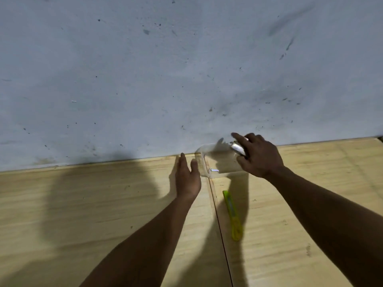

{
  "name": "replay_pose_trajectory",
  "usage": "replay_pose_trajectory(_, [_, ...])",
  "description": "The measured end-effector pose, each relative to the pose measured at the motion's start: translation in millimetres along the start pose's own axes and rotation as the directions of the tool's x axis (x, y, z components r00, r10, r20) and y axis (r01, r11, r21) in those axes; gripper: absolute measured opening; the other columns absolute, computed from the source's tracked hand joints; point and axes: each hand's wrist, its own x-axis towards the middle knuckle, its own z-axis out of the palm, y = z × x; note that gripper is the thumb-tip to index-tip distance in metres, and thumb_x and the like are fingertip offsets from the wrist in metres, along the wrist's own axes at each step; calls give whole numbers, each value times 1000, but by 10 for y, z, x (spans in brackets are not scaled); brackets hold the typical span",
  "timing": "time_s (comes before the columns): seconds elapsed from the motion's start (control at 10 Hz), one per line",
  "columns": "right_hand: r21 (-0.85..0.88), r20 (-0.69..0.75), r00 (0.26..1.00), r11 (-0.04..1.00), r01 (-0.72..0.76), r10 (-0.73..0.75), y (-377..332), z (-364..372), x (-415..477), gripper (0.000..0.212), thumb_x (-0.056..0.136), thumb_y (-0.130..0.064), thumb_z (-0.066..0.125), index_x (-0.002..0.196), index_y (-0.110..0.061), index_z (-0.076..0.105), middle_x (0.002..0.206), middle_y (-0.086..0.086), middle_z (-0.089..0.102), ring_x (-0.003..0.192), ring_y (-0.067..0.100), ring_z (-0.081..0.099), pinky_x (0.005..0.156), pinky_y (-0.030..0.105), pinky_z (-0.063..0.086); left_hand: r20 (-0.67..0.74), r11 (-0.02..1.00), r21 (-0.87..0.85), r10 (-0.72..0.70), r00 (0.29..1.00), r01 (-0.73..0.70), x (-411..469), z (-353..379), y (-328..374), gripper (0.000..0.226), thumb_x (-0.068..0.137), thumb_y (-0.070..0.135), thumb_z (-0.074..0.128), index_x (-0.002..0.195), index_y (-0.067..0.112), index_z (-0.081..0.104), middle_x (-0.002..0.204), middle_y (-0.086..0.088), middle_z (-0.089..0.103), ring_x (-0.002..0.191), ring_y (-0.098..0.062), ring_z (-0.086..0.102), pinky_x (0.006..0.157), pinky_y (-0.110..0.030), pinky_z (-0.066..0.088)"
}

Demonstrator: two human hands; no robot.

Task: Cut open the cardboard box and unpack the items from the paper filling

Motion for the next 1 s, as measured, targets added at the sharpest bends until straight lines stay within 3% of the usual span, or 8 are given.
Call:
replay_pose_trajectory(0.1, [-50, 115, 980, 984, 170, -164, -153, 78, 280, 76, 75, -49, 34, 149, -31, 36, 122, 10, 59, 108, 33, 56, 79, 42, 51, 12, 937, -295, -195, 981, 189, 110, 217, 316, 50, 104, 30, 38, 152, 17, 30, 151, 2, 40, 137, -17, 40, 100, -15, 29])
replay_pose_trajectory(0.2, [-68, 217, 943, 960, 273, -253, -328, 250, 396, 78, 75, -52, 27, 151, -33, 32, 130, 9, 55, 117, 32, 52, 87, 45, 47, -8, 885, -386, -285, 958, 260, 180, 334, 420, 47, 104, 26, 37, 149, 16, 37, 147, -5, 47, 131, -23, 47, 94, -17, 33])
replay_pose_trajectory(0.3, [-56, 259, 927, 954, 295, -271, -372, 404, 413, 81, 73, -54, 20, 151, -35, 30, 134, 10, 52, 120, 32, 49, 91, 47, 43, -20, 894, -371, -279, 960, 252, 223, 402, 407, 45, 101, 17, 40, 145, 15, 44, 145, -10, 50, 128, -26, 52, 105, -30, 41])
replay_pose_trajectory(0.5, [10, 294, 914, 957, 289, -279, -292, 580, 348, 76, 77, -37, 50, 151, -35, 32, 139, 6, 49, 129, 28, 45, 104, 50, 34, -5, 910, -358, -225, 974, 208, 219, 410, 394, 47, 97, 3, 39, 142, 12, 49, 142, -5, 54, 123, -26, 57, 99, -29, 46])
replay_pose_trajectory(0.6, [64, 247, 937, 969, 237, -245, -333, 593, 271, 73, 77, -37, 39, 150, -30, 34, 141, 6, 49, 129, 29, 45, 103, 48, 35, -3, 914, -348, -224, 974, 210, 226, 420, 415, 48, 96, 2, 37, 140, 14, 51, 141, -8, 55, 119, -31, 60, 97, -46, 52])
replay_pose_trajectory(0.7, [67, 231, 946, 974, 217, -227, -356, 623, 228, 69, 82, -40, 31, 151, -28, 31, 145, 6, 46, 132, 28, 43, 104, 48, 36, -21, 934, -295, -218, 976, 202, 209, 407, 421, 45, 99, 1, 37, 141, 10, 50, 142, -9, 54, 126, -25, 54, 88, -14, 42])
replay_pose_trajectory(0.9, [79, 253, 945, 978, 194, -207, -372, 571, 243, 82, 76, -52, 20, 155, -27, 23, 153, 4, 38, 139, 26, 36, 110, 47, 30, 6, 937, -291, -201, 980, 194, 229, 347, 424, 46, 98, 3, 37, 142, 10, 48, 145, -8, 51, 128, -23, 52, 90, -17, 44])
replay_pose_trajectory(1.0, [172, 214, 965, 978, 117, -153, -388, 493, 211, 75, 78, -40, 34, 152, -26, 30, 151, 4, 42, 138, 27, 38, 110, 46, 32, 42, 931, -291, -216, 975, 219, 170, 231, 383, 44, 99, 11, 42, 142, 16, 49, 141, -4, 52, 117, -19, 54, 76, -14, 43])
